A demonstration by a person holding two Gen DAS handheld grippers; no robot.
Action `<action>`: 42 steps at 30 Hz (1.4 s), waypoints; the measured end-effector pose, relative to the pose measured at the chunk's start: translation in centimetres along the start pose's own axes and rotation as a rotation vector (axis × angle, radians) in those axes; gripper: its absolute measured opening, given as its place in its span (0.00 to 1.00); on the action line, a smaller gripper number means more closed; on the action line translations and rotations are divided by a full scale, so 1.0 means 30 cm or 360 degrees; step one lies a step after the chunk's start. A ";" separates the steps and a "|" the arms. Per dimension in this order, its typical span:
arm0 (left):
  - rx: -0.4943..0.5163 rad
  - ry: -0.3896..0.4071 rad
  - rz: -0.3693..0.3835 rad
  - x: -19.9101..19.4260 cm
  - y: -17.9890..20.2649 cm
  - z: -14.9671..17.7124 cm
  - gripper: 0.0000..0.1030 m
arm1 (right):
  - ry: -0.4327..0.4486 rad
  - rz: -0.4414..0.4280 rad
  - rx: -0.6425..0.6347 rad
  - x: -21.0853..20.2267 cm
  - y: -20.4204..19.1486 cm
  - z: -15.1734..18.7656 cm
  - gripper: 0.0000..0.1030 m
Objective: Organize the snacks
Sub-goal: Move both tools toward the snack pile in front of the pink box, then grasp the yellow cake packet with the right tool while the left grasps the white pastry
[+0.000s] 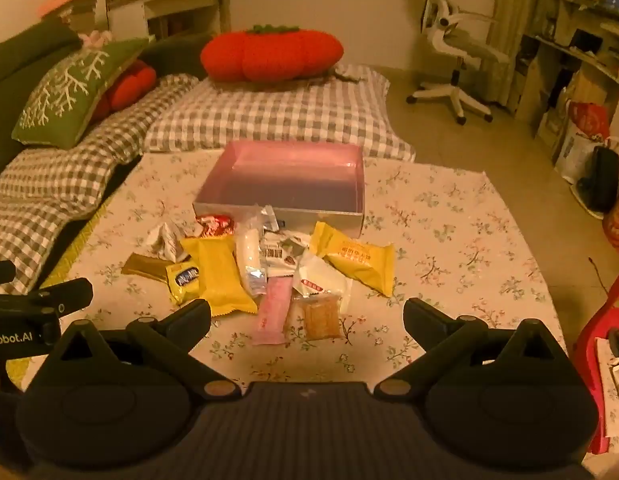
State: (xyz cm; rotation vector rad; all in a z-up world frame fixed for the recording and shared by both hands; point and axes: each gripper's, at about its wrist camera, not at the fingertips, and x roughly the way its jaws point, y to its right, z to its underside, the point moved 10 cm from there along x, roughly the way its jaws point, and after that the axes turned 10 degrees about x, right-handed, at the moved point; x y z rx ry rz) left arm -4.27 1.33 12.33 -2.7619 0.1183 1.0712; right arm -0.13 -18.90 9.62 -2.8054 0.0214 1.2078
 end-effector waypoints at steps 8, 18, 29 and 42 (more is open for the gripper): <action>-0.0013 0.0031 0.0018 -0.114 -0.004 0.005 1.00 | 0.0076 -0.0003 0.0010 -0.110 -0.022 0.006 1.00; 0.0007 -0.0021 0.0081 -0.037 -0.013 -0.051 1.00 | 0.0210 -0.0195 0.0009 -0.056 -0.075 -0.056 1.00; 0.0040 -0.0323 0.0233 0.255 -0.032 -0.066 1.00 | -0.0212 -0.0221 0.0192 0.202 -0.078 -0.077 1.00; -0.0187 -0.0473 0.0343 0.494 -0.106 -0.066 1.00 | -0.0431 -0.0242 0.0246 0.258 -0.118 -0.138 1.00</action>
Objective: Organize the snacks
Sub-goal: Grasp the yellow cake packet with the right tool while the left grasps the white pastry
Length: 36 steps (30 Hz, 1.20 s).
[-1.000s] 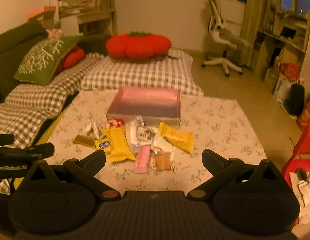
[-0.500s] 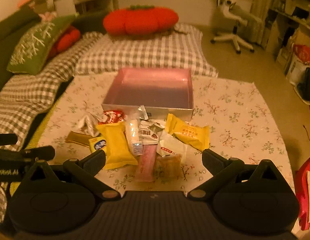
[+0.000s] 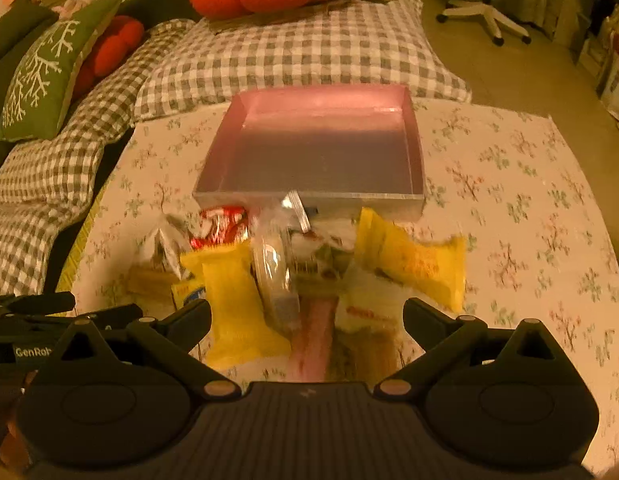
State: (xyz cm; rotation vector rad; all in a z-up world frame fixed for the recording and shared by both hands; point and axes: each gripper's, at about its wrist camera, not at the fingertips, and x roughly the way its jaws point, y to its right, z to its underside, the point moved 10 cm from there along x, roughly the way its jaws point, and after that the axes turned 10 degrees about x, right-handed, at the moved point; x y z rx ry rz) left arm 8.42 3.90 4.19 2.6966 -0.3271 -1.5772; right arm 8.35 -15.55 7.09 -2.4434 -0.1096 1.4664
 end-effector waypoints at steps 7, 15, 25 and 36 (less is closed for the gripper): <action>-0.0035 0.0009 0.0065 0.040 -0.028 -0.045 1.00 | -0.0063 -0.0025 0.0016 0.066 -0.011 -0.075 0.99; -0.0103 0.0051 -0.0049 0.125 -0.149 -0.046 1.00 | -0.0327 -0.0233 -0.0187 0.233 -0.191 0.029 0.79; -0.0176 0.0064 -0.0039 0.219 -0.236 -0.040 1.00 | -0.0425 -0.0159 -0.0311 0.345 -0.235 0.119 0.38; -0.0133 0.0102 0.0045 0.328 -0.141 -0.074 0.98 | -0.0287 -0.0215 -0.0284 0.265 -0.193 0.074 0.36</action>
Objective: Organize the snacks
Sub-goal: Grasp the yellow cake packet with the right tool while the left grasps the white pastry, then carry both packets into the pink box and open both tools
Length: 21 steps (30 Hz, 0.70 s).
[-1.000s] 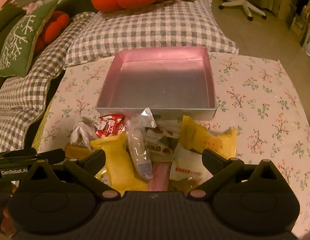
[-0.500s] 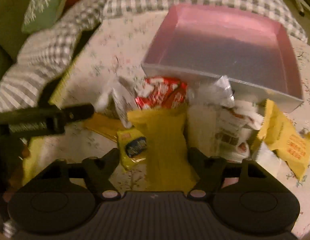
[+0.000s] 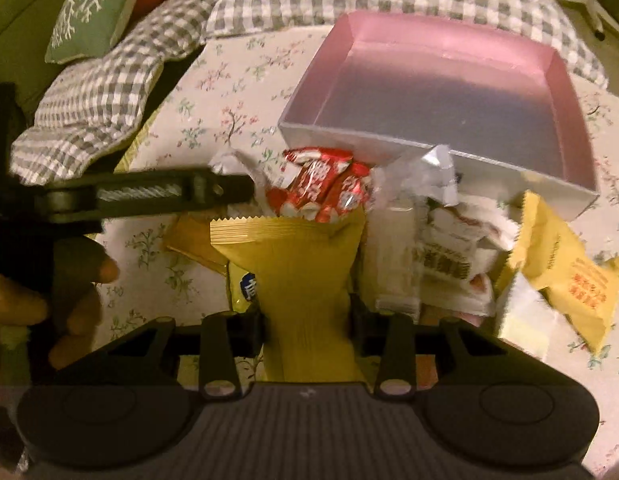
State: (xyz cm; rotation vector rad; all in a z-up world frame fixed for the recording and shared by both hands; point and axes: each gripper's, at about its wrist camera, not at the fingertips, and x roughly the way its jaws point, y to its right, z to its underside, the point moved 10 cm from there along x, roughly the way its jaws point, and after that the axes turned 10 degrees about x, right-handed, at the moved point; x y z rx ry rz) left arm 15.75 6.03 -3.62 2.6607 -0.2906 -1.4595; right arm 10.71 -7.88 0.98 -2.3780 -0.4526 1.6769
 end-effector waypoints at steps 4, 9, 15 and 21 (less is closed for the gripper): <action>-0.0003 -0.0004 -0.0015 0.037 -0.003 0.007 0.89 | 0.0020 -0.0022 0.0037 -0.001 0.016 -0.020 0.36; 0.0057 0.0052 -0.0076 0.027 -0.008 0.004 0.47 | 0.0018 -0.0032 0.0022 0.016 0.002 -0.024 0.36; -0.0011 0.0076 -0.0060 0.013 -0.044 0.007 0.41 | 0.0023 -0.0052 0.0002 0.018 -0.017 -0.025 0.36; 0.0003 0.0111 -0.0062 -0.019 -0.048 0.014 0.39 | 0.0046 -0.0073 0.0003 0.009 -0.011 -0.022 0.36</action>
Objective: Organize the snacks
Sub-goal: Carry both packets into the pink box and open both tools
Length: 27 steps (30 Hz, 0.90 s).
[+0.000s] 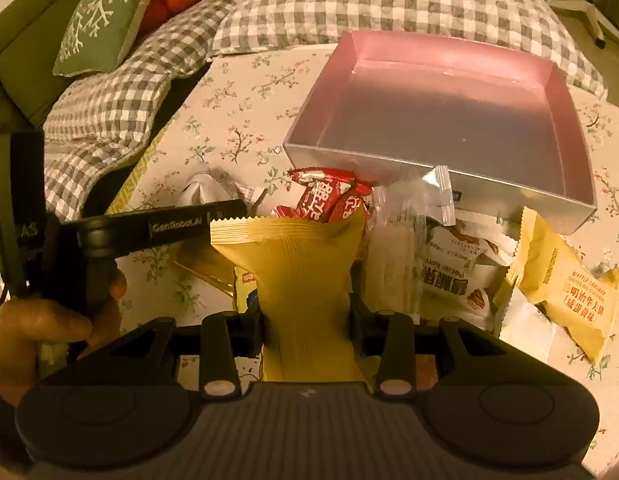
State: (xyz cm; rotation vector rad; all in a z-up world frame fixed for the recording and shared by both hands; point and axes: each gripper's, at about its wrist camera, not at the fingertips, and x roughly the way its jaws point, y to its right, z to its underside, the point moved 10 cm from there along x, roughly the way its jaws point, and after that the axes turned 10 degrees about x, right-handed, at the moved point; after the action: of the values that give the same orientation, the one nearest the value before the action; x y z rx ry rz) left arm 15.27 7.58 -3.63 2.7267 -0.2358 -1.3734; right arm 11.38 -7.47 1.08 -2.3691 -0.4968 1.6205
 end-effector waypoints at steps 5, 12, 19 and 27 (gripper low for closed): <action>0.0013 0.0048 -0.0001 -0.058 0.005 -0.020 0.39 | 0.0031 -0.0041 -0.0008 -0.022 -0.016 -0.010 0.36; 0.0129 0.0198 0.0050 -0.172 0.030 -0.086 0.39 | 0.0145 -0.0062 -0.0032 -0.078 -0.019 -0.046 0.36; 0.0284 0.0344 0.0087 -0.223 0.113 -0.207 0.39 | 0.0322 -0.0066 -0.0044 -0.158 -0.013 -0.147 0.36; 0.0443 0.0415 0.0136 -0.146 0.259 -0.361 0.39 | 0.0441 0.0005 0.0091 -0.207 0.133 -0.351 0.36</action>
State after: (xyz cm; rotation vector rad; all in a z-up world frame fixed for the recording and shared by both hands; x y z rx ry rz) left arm 20.60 0.71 7.37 3.0391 -0.5537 -1.0166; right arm 19.72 -13.56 8.72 -2.4970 -0.3864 1.2595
